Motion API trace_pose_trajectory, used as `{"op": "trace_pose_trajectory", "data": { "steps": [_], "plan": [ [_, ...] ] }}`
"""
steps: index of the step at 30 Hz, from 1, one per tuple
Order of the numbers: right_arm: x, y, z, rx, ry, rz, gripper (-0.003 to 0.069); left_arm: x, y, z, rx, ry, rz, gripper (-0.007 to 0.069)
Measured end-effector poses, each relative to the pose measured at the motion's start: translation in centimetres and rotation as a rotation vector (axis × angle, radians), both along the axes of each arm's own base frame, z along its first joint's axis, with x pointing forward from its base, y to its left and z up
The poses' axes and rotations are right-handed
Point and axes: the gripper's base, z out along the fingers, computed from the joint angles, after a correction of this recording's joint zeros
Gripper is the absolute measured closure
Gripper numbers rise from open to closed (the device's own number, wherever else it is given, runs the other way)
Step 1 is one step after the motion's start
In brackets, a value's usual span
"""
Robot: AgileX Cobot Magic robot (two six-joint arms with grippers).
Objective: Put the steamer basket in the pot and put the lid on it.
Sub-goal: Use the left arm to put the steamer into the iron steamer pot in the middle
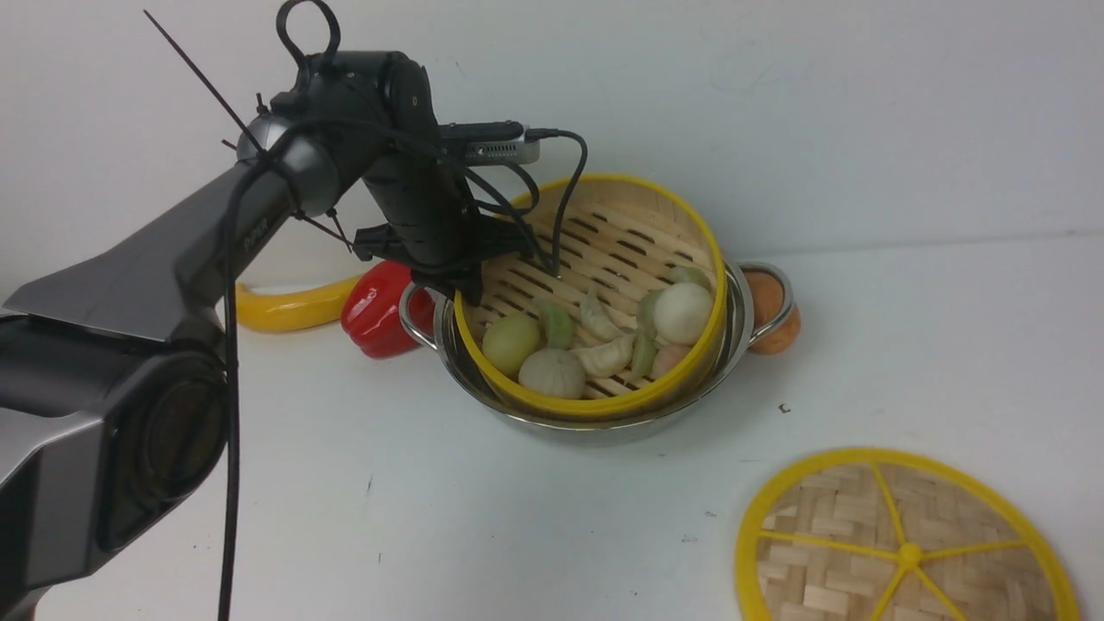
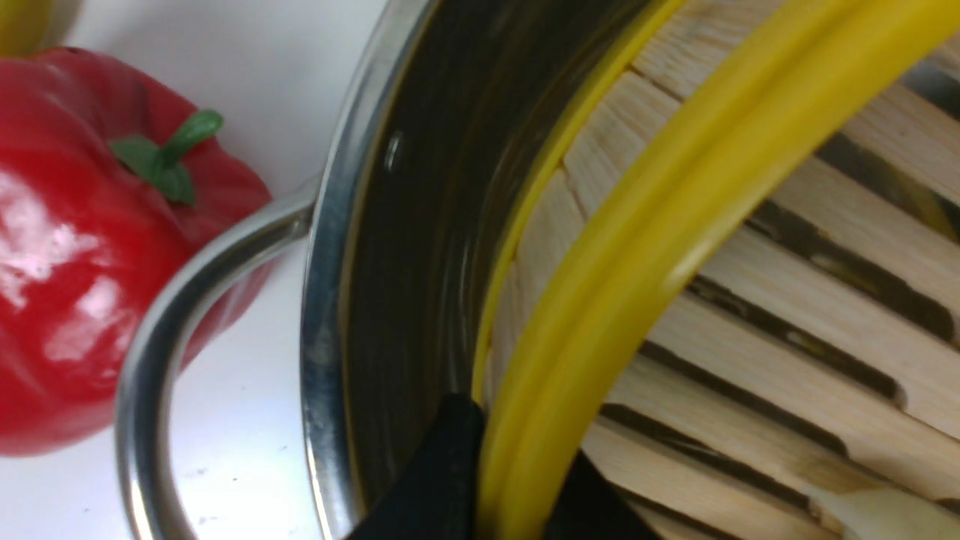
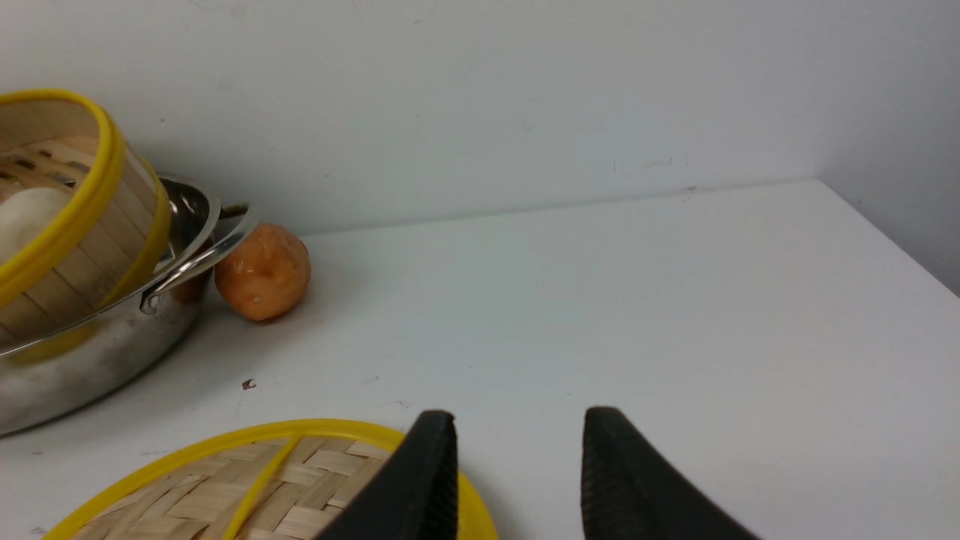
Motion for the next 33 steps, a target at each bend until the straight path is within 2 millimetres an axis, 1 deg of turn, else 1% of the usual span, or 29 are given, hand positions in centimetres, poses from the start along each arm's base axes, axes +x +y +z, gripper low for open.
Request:
{"op": "trace_pose_trajectory", "data": {
  "steps": [3, 16, 26, 27, 31, 33],
  "plan": [
    [0.0, 0.0, 0.0, 0.0, 0.0, 0.0, 0.041, 0.03, 0.0, -0.44, 0.004, 0.013, -0.001, 0.0597],
    [0.0, 0.0, 0.0, 0.0, 0.0, 0.0, 0.041, -0.04, 0.01, -0.46, 0.006, 0.02, -0.002, 0.0592],
    [0.0, 0.0, 0.0, -0.003, 0.0, 0.001, 0.041, -0.09, -0.09, -0.39, -0.007, 0.026, 0.0, 0.0506],
    [0.0, 0.0, 0.0, -0.003, 0.0, 0.001, 0.041, -0.08, -0.1, -0.38, -0.008, 0.026, 0.0, 0.0484],
    [0.0, 0.0, 0.0, -0.002, 0.0, 0.0, 0.041, -0.07, -0.09, -0.36, -0.007, 0.024, 0.0, 0.0433],
    [0.0, 0.0, 0.0, -0.002, 0.0, 0.0, 0.041, -0.08, -0.12, -0.36, -0.01, 0.025, -0.001, 0.0391]
  ]
}}
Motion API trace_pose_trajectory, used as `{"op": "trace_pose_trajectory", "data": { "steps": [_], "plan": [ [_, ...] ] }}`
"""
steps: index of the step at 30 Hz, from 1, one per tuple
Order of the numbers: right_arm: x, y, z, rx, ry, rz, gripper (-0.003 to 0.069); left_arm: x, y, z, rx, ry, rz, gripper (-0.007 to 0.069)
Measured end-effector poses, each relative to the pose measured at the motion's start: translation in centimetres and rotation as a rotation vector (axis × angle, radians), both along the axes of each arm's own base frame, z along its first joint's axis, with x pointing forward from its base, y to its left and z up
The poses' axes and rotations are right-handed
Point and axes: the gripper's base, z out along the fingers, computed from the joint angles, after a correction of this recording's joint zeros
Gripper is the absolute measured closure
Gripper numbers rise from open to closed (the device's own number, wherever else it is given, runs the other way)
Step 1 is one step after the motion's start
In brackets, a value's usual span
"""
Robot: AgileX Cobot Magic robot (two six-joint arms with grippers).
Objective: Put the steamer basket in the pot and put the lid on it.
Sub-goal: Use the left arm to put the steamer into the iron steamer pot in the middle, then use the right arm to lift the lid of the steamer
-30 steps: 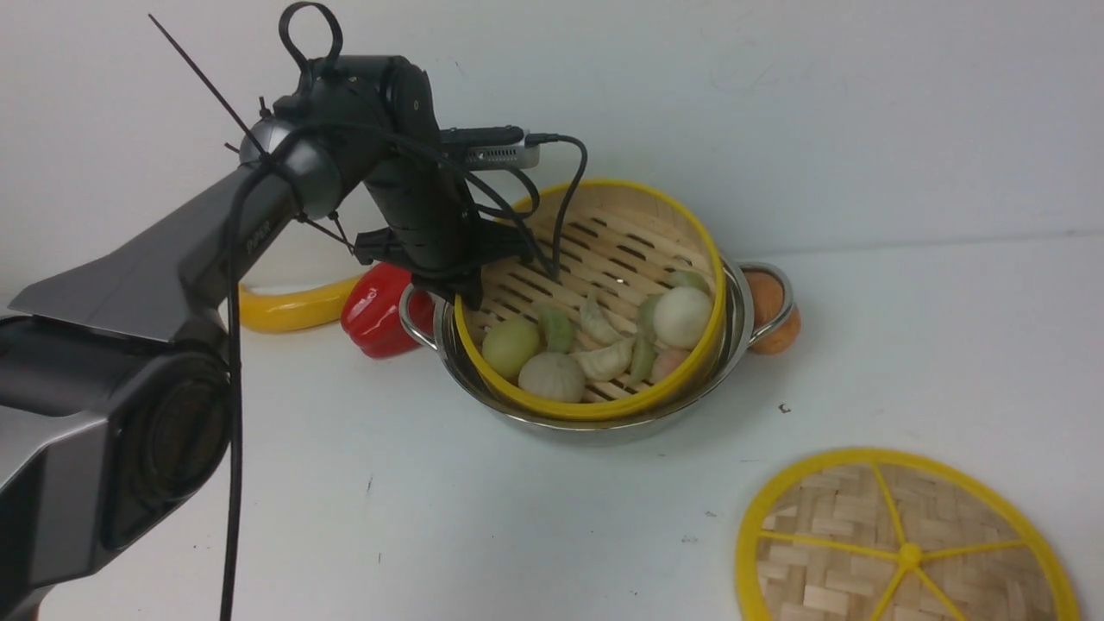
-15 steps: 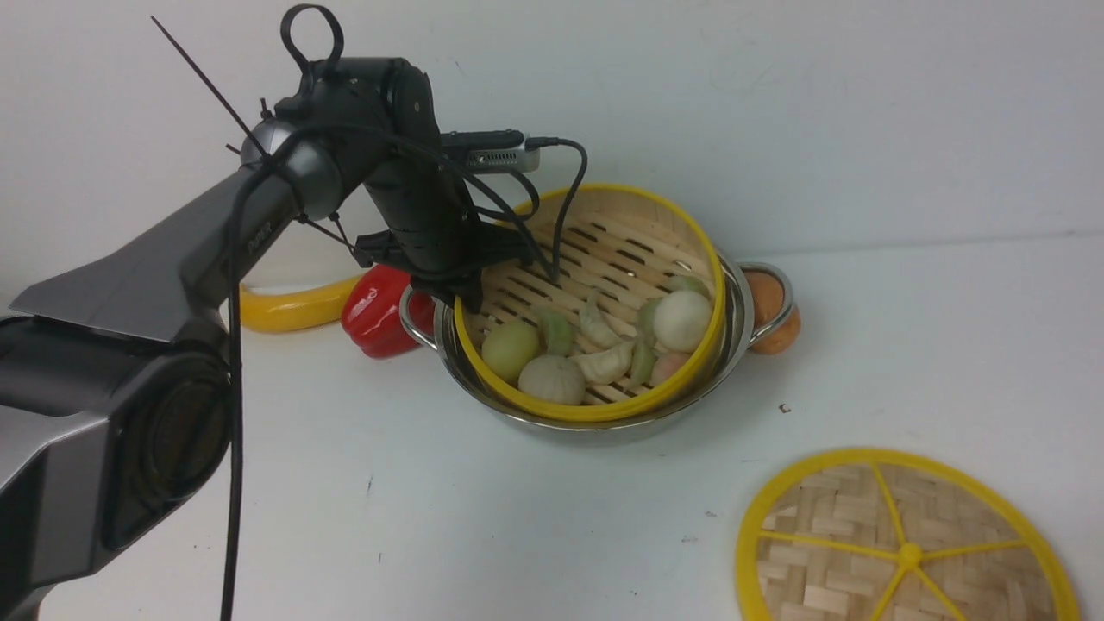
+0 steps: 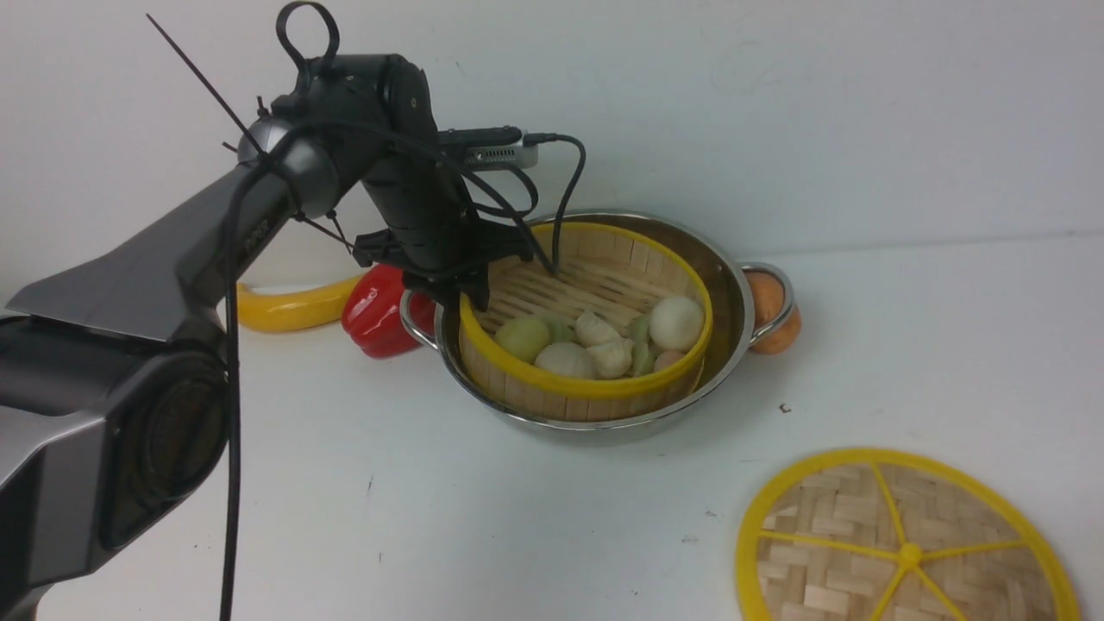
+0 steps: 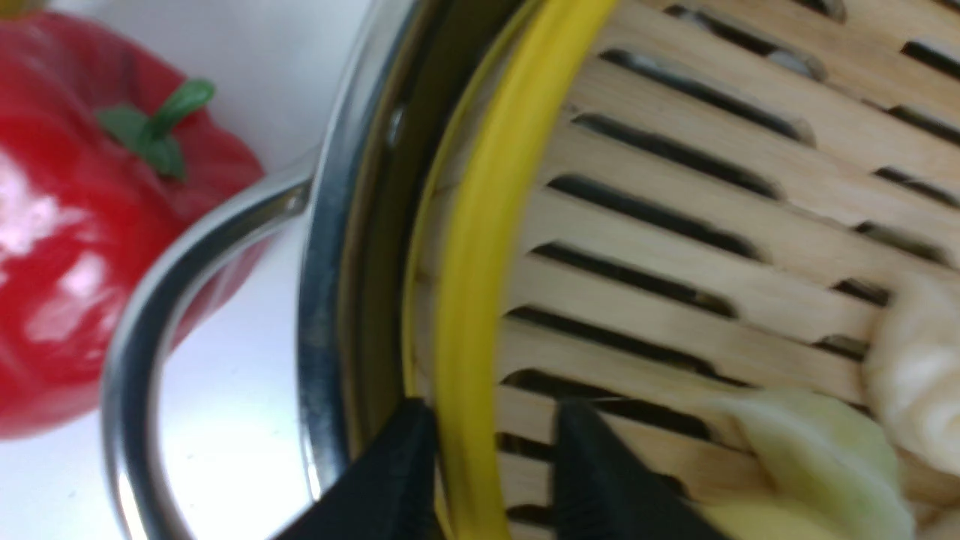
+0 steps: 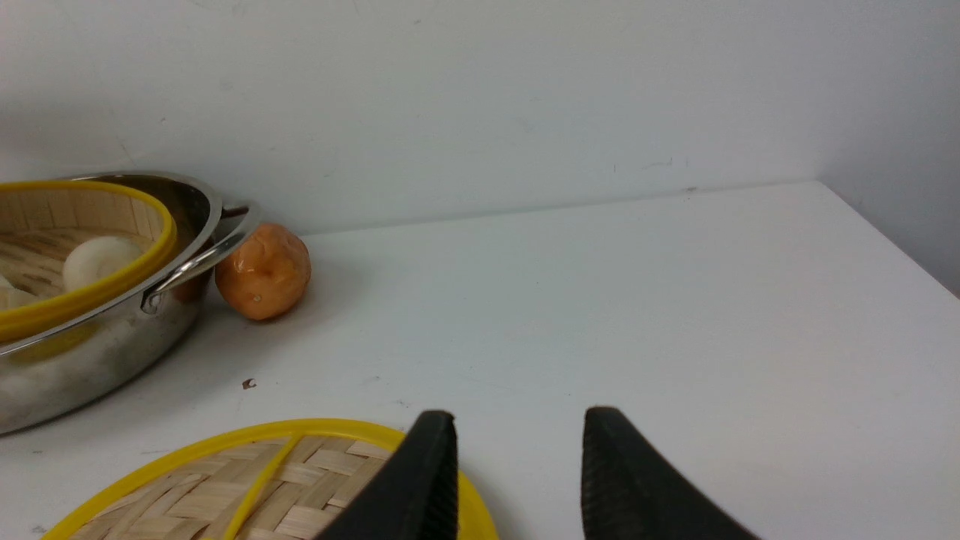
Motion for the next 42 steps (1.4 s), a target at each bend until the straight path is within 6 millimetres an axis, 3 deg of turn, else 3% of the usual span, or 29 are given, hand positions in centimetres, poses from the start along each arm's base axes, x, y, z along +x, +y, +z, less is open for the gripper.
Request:
{"op": "trace_pose_trajectory", "data": {
  "steps": [6, 12, 20, 28, 38, 41, 42],
  "plan": [
    [0.0, 0.0, 0.0, 0.0, 0.0, 0.0, 0.041, 0.0, -0.1, 0.3, -0.009, -0.014, -0.022, 0.028],
    [0.0, 0.0, 0.0, 0.0, 0.0, 0.0, 0.041, 0.2, -0.1, 1.0, -0.008, -0.058, -0.036, 0.0231],
    [0.0, 0.0, 0.0, 0.0, 0.0, 0.0, 0.041, -0.4, 1.5, 6.4, 0.145, -0.16, -0.048, 0.0228],
    [0.0, 0.0, 0.0, 0.002, 0.0, 0.0, 0.041, -1.3, 2.1, 9.6, 0.158, -0.223, -0.036, 0.0248],
    [0.0, 0.0, 0.0, 0.003, 0.0, 0.0, 0.041, -8.1, 2.9, 22.4, 0.039, -0.482, -0.106, 0.0465],
    [0.0, 0.0, 0.0, 0.003, 0.0, 0.0, 0.041, -10.5, 2.8, 25.4, -0.026, -0.55, -0.168, 0.0529],
    [0.0, 0.0, 0.0, 0.003, 0.0, 0.0, 0.041, -10.5, 2.8, 25.4, -0.026, -0.55, -0.168, 0.0529]
  ]
}}
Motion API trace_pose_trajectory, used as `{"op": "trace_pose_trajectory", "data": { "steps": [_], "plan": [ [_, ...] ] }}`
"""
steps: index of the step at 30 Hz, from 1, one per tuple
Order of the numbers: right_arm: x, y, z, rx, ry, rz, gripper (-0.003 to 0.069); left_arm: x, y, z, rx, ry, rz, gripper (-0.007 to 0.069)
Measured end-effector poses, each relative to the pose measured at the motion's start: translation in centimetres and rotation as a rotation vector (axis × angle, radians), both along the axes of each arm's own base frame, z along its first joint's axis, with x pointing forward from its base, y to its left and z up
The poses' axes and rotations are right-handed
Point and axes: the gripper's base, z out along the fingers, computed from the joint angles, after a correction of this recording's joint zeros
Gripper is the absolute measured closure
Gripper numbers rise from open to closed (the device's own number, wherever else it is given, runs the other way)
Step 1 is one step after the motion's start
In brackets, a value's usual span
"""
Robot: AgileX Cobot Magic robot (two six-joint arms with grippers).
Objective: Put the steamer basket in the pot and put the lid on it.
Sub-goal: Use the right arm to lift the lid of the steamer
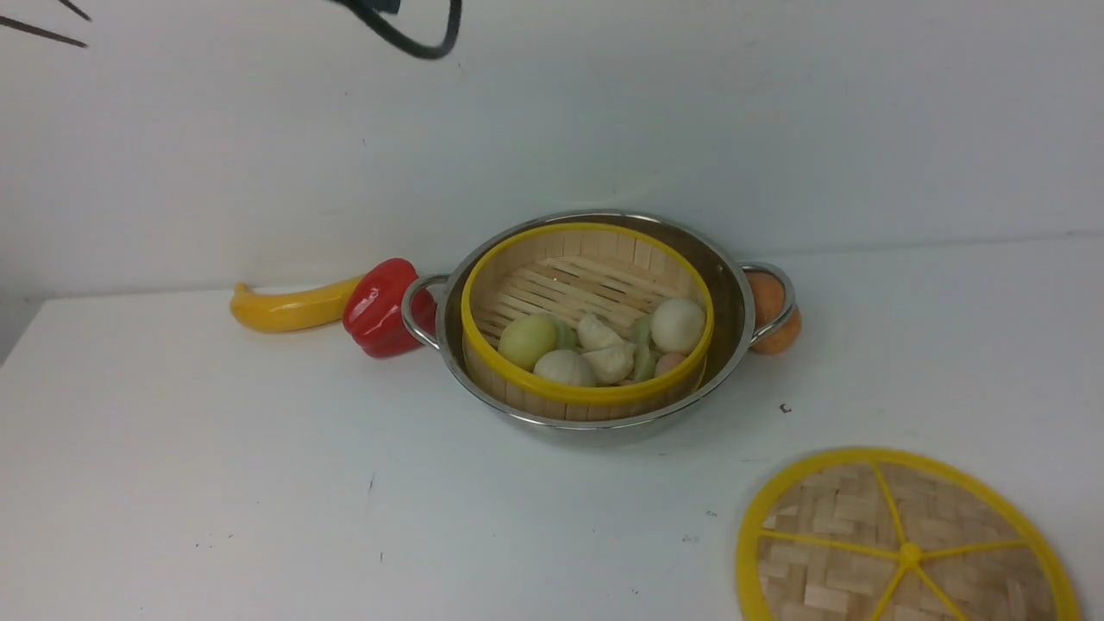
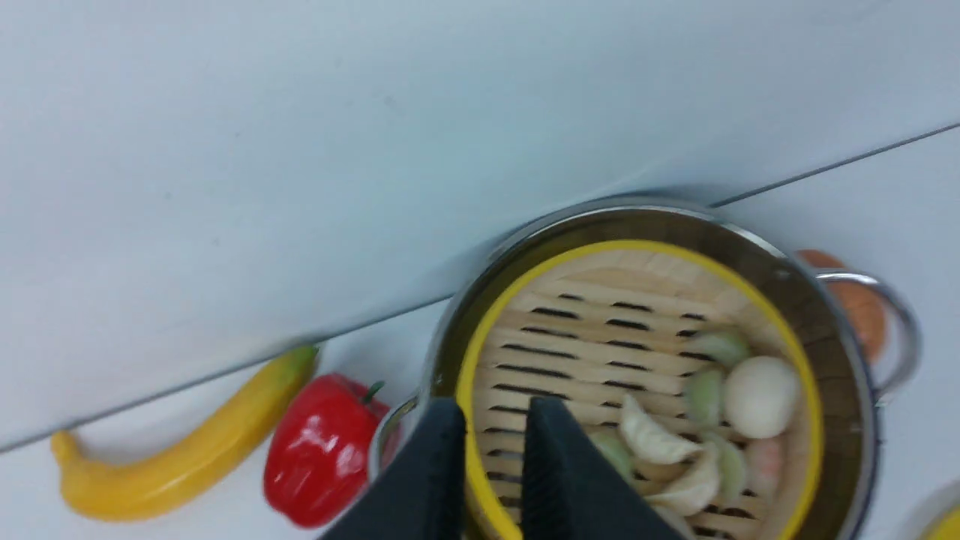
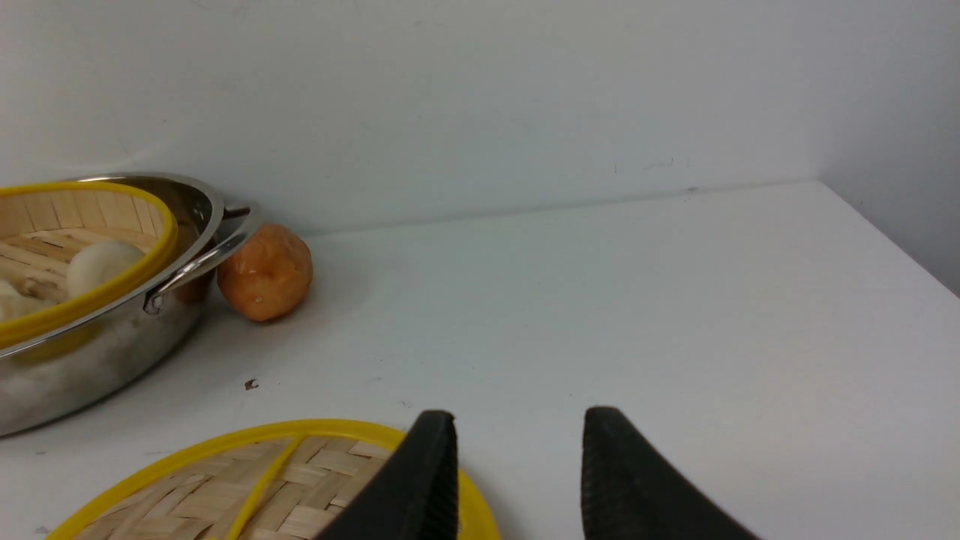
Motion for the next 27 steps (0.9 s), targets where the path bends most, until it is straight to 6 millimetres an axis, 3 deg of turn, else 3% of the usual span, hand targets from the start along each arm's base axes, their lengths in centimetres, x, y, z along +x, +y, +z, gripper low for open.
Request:
{"op": "trace_pose_trajectory", "data": {
  "steps": [3, 11, 21, 24, 27],
  "plan": [
    [0.0, 0.0, 0.0, 0.0, 0.0, 0.0, 0.041, -2.5, -0.7, 2.5, -0.126, -0.031, -0.094, 0.0599],
    [0.0, 0.0, 0.0, 0.0, 0.0, 0.0, 0.041, -3.6, -1.8, 3.4, -0.271, -0.008, -0.187, 0.0625],
    [0.0, 0.0, 0.0, 0.0, 0.0, 0.0, 0.041, -3.1, -1.6, 3.0, -0.232, -0.018, -0.165, 0.0615],
    [0.0, 0.0, 0.0, -0.002, 0.0, 0.0, 0.041, -4.0, -0.8, 3.5, -0.183, -0.095, -0.136, 0.0615],
    [0.0, 0.0, 0.0, -0.003, 0.0, 0.001, 0.041, -6.1, 0.6, 3.6, -0.105, -0.224, -0.104, 0.0609]
  ]
}}
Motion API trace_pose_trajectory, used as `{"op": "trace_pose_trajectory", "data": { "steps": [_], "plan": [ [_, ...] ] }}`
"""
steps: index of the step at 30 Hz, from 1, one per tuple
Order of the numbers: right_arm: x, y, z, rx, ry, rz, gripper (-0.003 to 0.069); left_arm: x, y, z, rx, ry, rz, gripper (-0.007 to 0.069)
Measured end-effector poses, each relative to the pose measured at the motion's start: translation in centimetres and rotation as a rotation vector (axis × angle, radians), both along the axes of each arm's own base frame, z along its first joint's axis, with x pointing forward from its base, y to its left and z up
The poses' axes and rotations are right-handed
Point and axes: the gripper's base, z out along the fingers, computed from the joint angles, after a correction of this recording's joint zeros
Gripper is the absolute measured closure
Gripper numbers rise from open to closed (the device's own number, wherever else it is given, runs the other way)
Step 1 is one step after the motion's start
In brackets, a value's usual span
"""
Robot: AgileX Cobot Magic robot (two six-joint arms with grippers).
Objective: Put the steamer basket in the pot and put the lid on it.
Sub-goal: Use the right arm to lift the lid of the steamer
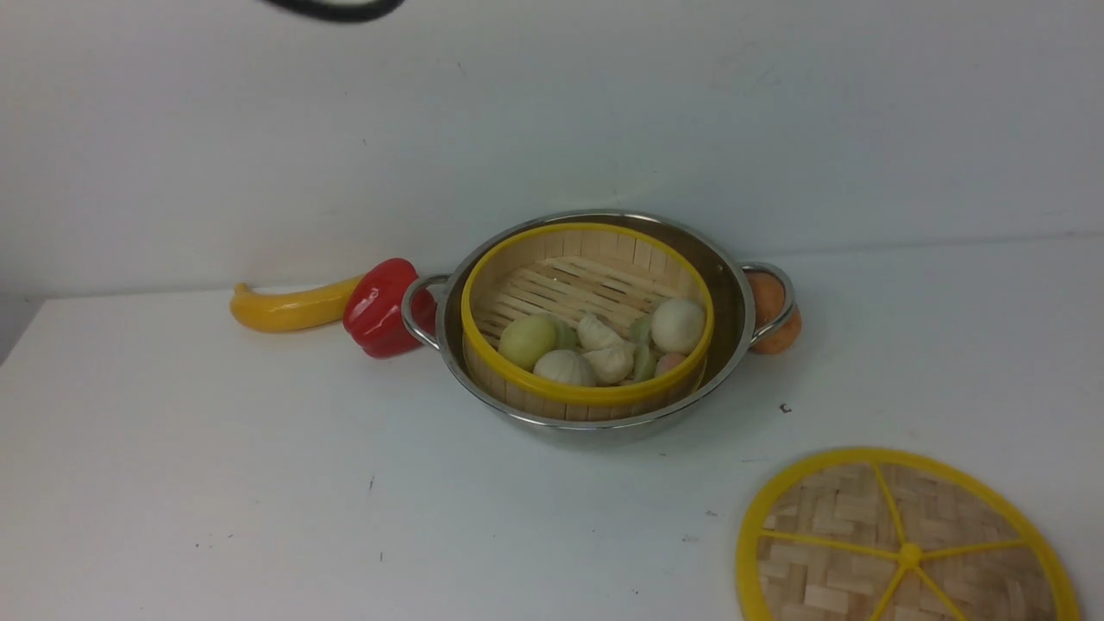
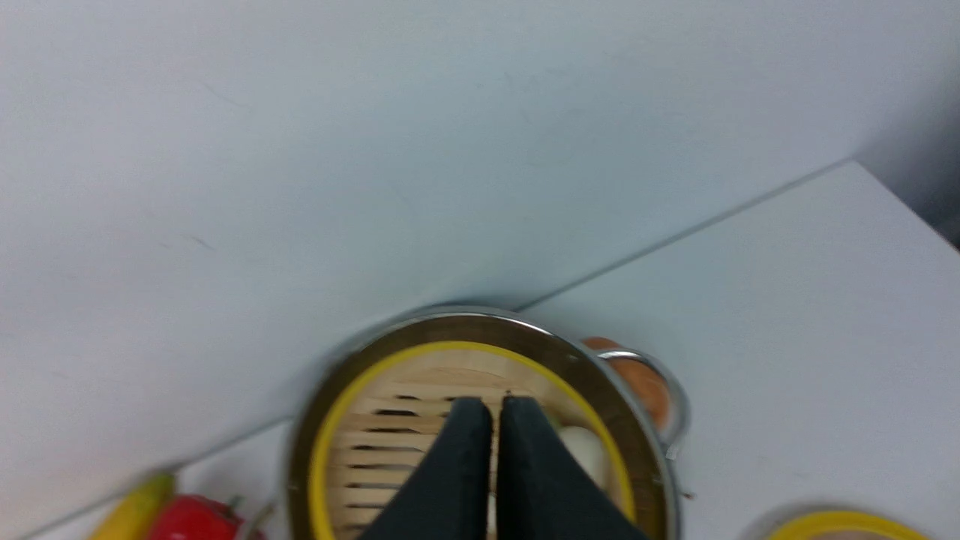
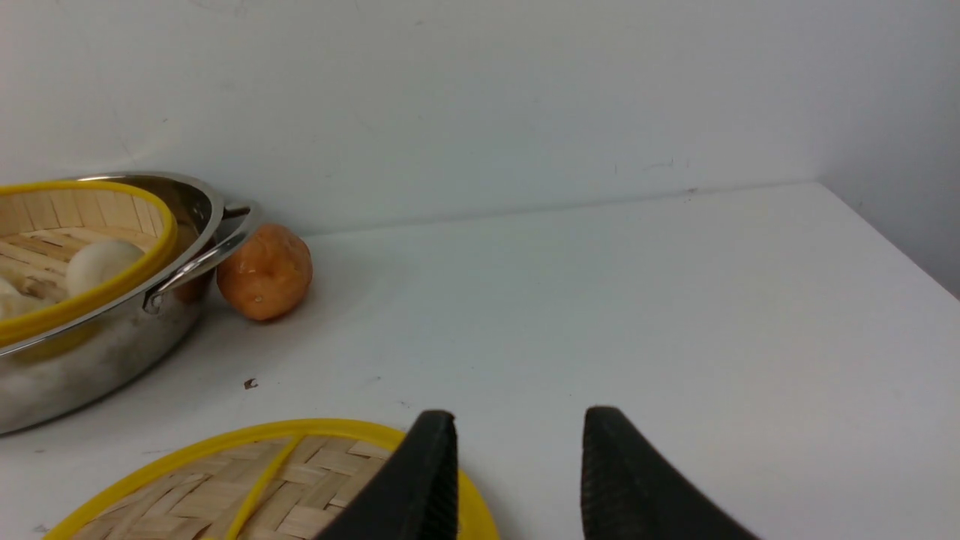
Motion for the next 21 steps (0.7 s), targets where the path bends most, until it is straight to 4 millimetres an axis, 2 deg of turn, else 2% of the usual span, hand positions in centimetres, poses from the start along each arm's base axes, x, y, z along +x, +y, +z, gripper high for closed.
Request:
{"op": "trace_pose_trajectory", "data": {
  "steps": [1, 3, 5, 6, 9, 10, 11, 12, 13, 14, 15, 16, 18, 21],
  "plan": [
    [0.0, 0.0, 0.0, 0.0, 0.0, 0.0, 0.041, -0.8, 0.5, -0.2, 0.019, -0.037, 0.016, 0.0606],
    [0.0, 0.0, 0.0, 0.0, 0.0, 0.0, 0.041, -3.2, 2.2, -2.1, 0.068, -0.109, 0.063, 0.0604],
    [0.0, 0.0, 0.0, 0.0, 0.0, 0.0, 0.041, -4.2, 3.3, -3.0, 0.079, -0.16, 0.099, 0.0604],
    [0.0, 0.0, 0.0, 0.0, 0.0, 0.0, 0.041, -6.3, 4.9, -4.6, 0.085, -0.207, 0.153, 0.0602],
    [0.0, 0.0, 0.0, 0.0, 0.0, 0.0, 0.041, -9.6, 8.4, -10.7, 0.104, -0.223, 0.298, 0.0594],
    [0.0, 0.0, 0.0, 0.0, 0.0, 0.0, 0.041, -11.3, 9.9, -14.0, 0.113, -0.206, 0.37, 0.0594],
    [0.0, 0.0, 0.0, 0.0, 0.0, 0.0, 0.041, -11.3, 9.9, -14.0, 0.113, -0.206, 0.37, 0.0594],
    [0.0, 0.0, 0.0, 0.0, 0.0, 0.0, 0.041, -13.5, 11.4, -16.9, 0.101, -0.2, 0.462, 0.0594],
    [0.0, 0.0, 0.0, 0.0, 0.0, 0.0, 0.041, -14.9, 12.3, -18.5, 0.086, -0.197, 0.527, 0.0594],
    [0.0, 0.0, 0.0, 0.0, 0.0, 0.0, 0.041, -17.4, 13.2, -21.5, 0.047, -0.197, 0.624, 0.0594],
    [0.0, 0.0, 0.0, 0.0, 0.0, 0.0, 0.041, -18.8, 13.4, -22.7, 0.032, -0.211, 0.661, 0.0593],
    [0.0, 0.0, 0.0, 0.0, 0.0, 0.0, 0.041, -19.2, 13.4, -23.6, 0.029, -0.201, 0.671, 0.0592],
    [0.0, 0.0, 0.0, 0.0, 0.0, 0.0, 0.041, -21.7, 13.4, -26.6, 0.013, -0.211, 0.726, 0.0583],
    [0.0, 0.0, 0.0, 0.0, 0.0, 0.0, 0.041, -23.9, 12.9, -29.3, 0.016, -0.231, 0.733, 0.0577]
  ]
}}
